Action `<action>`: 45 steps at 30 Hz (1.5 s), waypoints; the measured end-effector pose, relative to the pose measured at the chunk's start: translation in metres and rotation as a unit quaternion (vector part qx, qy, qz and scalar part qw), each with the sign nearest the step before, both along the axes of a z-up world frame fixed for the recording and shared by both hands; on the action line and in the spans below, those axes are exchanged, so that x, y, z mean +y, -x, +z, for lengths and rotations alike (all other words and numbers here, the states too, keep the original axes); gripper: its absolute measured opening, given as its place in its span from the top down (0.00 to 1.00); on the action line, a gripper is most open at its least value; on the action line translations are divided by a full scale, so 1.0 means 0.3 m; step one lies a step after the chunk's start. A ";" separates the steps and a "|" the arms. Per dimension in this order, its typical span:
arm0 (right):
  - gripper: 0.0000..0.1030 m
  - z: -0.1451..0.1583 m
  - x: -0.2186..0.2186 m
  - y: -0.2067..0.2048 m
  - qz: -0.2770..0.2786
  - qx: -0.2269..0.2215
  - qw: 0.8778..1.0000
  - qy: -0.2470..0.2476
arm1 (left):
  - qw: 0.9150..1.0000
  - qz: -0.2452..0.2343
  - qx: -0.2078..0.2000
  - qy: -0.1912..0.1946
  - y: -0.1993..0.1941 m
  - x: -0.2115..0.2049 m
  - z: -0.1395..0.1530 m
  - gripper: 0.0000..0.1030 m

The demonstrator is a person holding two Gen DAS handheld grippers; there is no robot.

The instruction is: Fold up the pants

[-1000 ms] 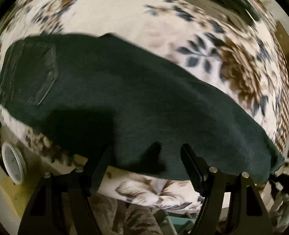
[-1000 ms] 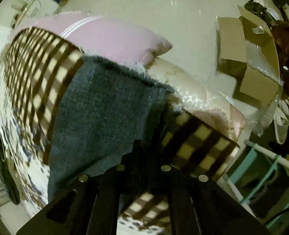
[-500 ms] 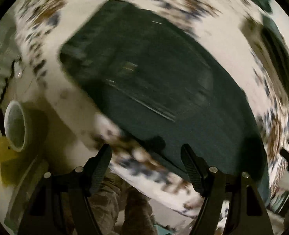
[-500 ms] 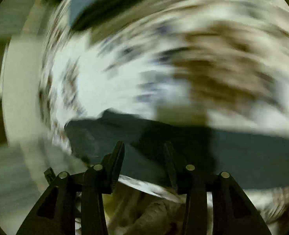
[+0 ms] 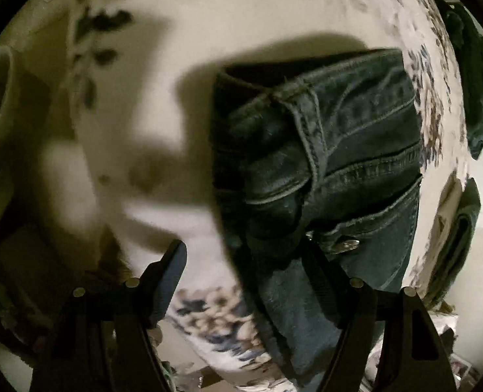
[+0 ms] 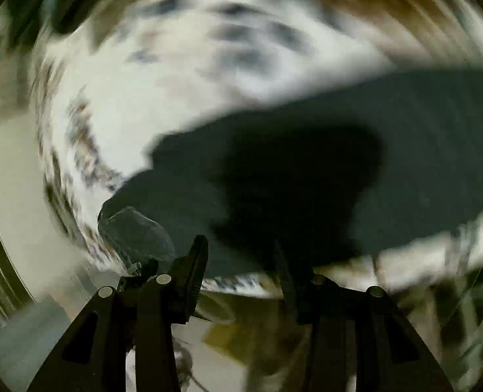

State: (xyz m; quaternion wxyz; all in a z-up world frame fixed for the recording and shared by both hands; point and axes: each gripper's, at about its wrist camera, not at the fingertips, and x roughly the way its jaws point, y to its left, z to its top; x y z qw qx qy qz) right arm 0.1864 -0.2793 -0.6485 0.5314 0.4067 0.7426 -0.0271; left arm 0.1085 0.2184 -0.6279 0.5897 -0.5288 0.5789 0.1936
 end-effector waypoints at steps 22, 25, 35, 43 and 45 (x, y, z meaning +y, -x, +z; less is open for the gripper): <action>0.97 -0.107 0.045 0.249 -0.128 -0.029 0.990 0.055 | 0.996 -0.028 -0.056 -0.064 0.028 -0.029 0.099 0.79; 0.97 -0.077 0.048 0.255 -0.106 -0.023 0.992 0.066 | 0.996 -0.040 -0.050 -0.064 0.087 -0.015 0.108 0.82; 0.53 0.021 0.050 0.087 0.076 0.007 0.995 0.072 | 0.998 -0.049 -0.028 -0.028 0.129 0.051 0.096 0.73; 0.51 0.133 0.251 -0.428 0.183 -0.081 0.979 0.038 | 0.997 -0.066 -0.018 -0.048 0.098 0.021 0.088 0.22; 0.51 0.063 0.317 -0.557 0.224 -0.077 0.971 0.037 | 0.997 -0.061 -0.013 -0.047 0.072 0.014 0.067 0.22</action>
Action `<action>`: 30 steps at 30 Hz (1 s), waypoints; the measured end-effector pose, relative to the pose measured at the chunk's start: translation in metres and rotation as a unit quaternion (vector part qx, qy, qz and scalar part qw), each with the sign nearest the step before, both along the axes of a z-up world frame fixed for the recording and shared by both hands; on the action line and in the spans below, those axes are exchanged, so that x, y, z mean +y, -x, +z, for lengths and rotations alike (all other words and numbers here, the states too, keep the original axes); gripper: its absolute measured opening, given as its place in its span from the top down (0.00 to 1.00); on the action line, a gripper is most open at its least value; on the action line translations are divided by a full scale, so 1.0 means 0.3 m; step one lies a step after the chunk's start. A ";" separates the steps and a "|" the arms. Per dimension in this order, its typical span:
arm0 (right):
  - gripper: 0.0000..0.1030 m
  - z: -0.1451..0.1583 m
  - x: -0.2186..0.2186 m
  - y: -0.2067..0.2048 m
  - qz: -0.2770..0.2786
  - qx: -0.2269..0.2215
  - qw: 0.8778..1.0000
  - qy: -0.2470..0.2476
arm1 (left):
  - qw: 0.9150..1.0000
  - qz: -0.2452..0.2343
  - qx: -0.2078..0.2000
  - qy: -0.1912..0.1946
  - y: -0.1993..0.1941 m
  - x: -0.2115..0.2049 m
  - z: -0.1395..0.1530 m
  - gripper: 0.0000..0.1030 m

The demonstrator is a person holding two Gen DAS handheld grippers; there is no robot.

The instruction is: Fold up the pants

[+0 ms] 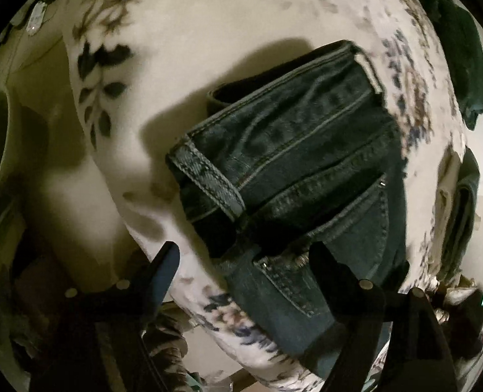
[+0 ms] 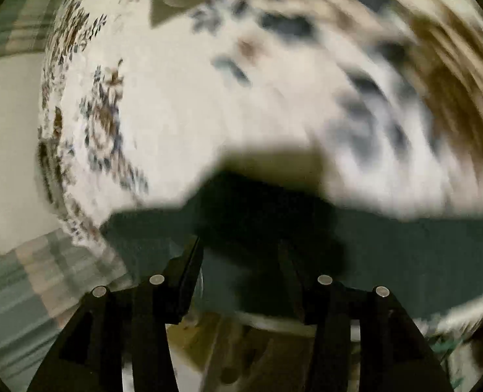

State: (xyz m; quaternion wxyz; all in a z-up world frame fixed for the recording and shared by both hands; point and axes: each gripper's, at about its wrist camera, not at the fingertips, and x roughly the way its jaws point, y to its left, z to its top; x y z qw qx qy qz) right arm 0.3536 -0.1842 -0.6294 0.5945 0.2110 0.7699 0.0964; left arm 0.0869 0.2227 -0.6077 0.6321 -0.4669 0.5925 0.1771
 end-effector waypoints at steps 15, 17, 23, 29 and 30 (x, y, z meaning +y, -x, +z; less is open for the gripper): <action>0.94 0.007 0.124 -0.179 0.095 -0.052 0.990 0.088 | 1.000 -0.006 -0.005 0.002 -0.001 -0.007 -0.025 0.22; 0.94 -0.005 0.115 -0.191 0.093 -0.048 0.990 0.089 | 1.000 -0.005 -0.003 0.000 -0.010 -0.008 -0.027 0.22; 0.91 -0.061 0.046 -0.200 0.070 -0.023 0.996 0.052 | 1.000 -0.013 0.002 -0.007 -0.012 -0.019 -0.016 0.22; 0.49 0.041 -0.003 -0.176 0.103 -0.061 0.991 0.058 | 0.999 -0.038 0.002 -0.015 -0.014 -0.048 0.016 0.22; 0.49 0.032 0.014 -0.168 0.122 -0.058 0.989 0.067 | 0.999 -0.042 0.003 -0.015 -0.015 -0.059 0.019 0.22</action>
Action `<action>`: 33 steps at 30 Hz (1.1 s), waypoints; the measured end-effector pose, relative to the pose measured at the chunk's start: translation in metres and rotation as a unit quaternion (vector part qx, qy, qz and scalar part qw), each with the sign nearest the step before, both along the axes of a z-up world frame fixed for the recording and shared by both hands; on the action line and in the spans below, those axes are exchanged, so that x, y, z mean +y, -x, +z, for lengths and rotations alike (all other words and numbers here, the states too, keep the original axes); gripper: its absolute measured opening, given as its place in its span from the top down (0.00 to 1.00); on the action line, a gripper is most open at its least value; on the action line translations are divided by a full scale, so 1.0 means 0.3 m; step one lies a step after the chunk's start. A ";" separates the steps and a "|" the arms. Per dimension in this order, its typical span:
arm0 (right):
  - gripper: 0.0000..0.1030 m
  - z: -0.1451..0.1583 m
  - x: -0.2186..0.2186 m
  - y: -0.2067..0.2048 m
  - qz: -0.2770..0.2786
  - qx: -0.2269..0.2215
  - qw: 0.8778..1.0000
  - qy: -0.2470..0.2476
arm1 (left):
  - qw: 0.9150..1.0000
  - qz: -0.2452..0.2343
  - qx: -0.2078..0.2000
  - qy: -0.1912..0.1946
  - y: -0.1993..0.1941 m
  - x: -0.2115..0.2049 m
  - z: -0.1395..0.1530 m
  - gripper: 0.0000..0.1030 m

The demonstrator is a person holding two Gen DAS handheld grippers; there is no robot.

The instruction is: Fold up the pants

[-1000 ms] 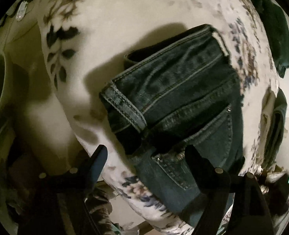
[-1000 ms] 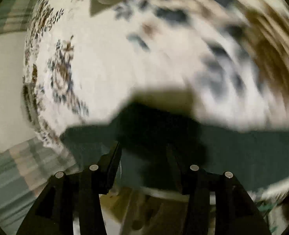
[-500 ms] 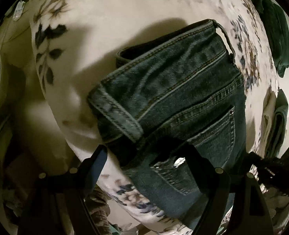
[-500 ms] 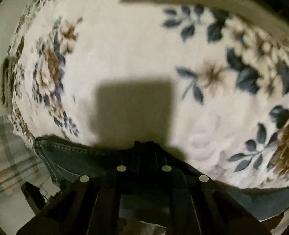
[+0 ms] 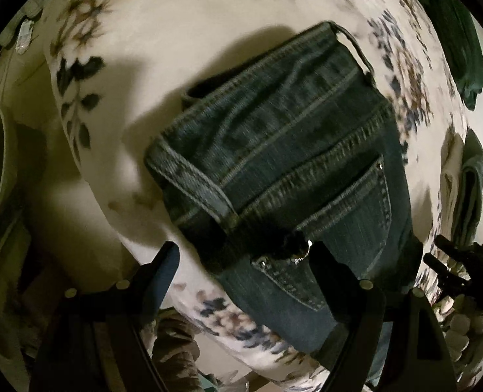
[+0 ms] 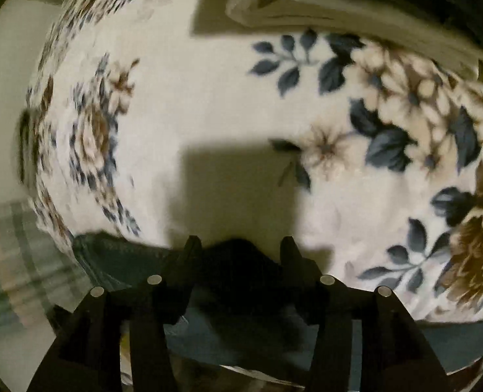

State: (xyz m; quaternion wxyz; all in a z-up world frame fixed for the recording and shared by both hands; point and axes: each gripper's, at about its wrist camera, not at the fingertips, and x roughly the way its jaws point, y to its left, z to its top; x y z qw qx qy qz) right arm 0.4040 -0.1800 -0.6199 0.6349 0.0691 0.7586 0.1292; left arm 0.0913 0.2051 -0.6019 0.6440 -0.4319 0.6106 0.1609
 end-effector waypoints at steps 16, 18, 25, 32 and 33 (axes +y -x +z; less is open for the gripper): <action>0.11 0.273 -0.608 0.468 -0.234 -0.150 0.959 -0.059 | 0.962 -0.241 -0.047 -0.119 -0.148 -0.414 0.262 0.22; 0.11 0.270 -0.837 0.624 -0.315 -0.138 0.938 -0.043 | 0.958 -0.265 -0.050 -0.098 -0.184 -0.523 0.246 0.22; 0.11 0.147 -1.571 1.175 -0.572 -0.129 0.810 -0.006 | 0.929 -0.362 -0.028 -0.068 -0.247 -0.893 0.115 0.22; 0.13 -0.053 -1.913 1.333 -0.648 -0.185 0.732 -0.102 | 0.925 -0.369 0.001 -0.089 -0.298 -1.036 -0.034 0.01; 0.13 -0.077 -1.928 1.330 -0.653 -0.199 0.719 -0.131 | 0.924 -0.370 0.003 -0.093 -0.300 -1.050 -0.039 0.00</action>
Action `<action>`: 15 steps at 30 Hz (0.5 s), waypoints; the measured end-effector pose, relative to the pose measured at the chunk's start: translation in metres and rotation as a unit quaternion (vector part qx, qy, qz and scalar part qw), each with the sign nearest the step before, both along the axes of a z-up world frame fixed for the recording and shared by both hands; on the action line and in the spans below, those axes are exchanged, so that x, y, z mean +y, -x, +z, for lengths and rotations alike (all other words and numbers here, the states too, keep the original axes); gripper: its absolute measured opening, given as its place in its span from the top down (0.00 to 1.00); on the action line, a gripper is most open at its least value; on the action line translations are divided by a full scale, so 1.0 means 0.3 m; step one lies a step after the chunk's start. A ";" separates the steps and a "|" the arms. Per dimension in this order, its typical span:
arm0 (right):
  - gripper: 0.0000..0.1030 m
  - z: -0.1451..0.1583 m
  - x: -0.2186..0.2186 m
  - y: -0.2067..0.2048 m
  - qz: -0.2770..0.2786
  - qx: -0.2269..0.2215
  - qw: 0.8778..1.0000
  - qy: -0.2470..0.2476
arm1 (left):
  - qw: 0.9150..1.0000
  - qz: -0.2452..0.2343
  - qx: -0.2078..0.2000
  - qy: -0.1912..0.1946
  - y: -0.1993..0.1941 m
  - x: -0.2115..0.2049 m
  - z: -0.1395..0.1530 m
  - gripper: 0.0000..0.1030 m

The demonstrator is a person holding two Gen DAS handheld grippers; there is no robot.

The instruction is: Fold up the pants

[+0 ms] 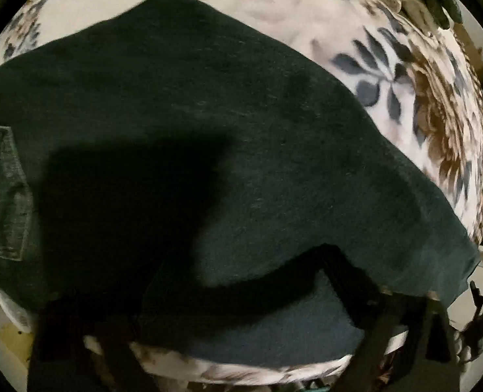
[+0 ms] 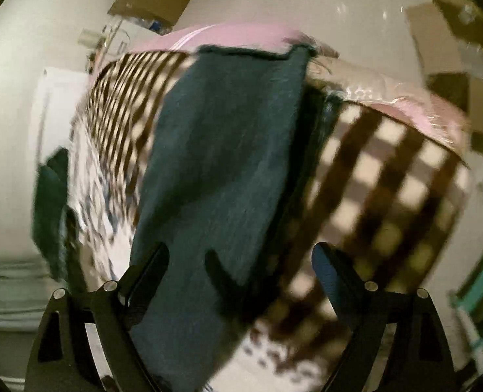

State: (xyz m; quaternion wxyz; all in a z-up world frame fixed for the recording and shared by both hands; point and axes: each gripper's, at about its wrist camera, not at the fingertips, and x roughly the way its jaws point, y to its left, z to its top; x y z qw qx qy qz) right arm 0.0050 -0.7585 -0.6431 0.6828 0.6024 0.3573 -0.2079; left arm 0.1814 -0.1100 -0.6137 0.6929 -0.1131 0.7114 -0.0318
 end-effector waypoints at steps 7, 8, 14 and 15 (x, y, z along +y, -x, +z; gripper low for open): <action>0.15 -0.062 -0.074 -0.063 -0.044 -0.117 0.992 -0.033 | 0.997 0.014 -0.009 -0.069 -0.003 -0.081 -0.020 0.00; 0.41 -0.062 -0.091 -0.070 -0.043 -0.119 0.991 -0.033 | 0.997 0.018 -0.015 -0.075 0.000 -0.090 -0.020 0.00; 0.93 0.004 -0.091 -0.111 -0.014 -0.067 0.997 0.024 | 0.997 0.020 -0.032 -0.074 0.038 -0.130 -0.020 0.00; 0.93 -0.010 -0.104 -0.102 -0.016 -0.063 0.998 0.018 | 0.997 0.018 -0.030 -0.073 0.041 -0.126 -0.017 0.00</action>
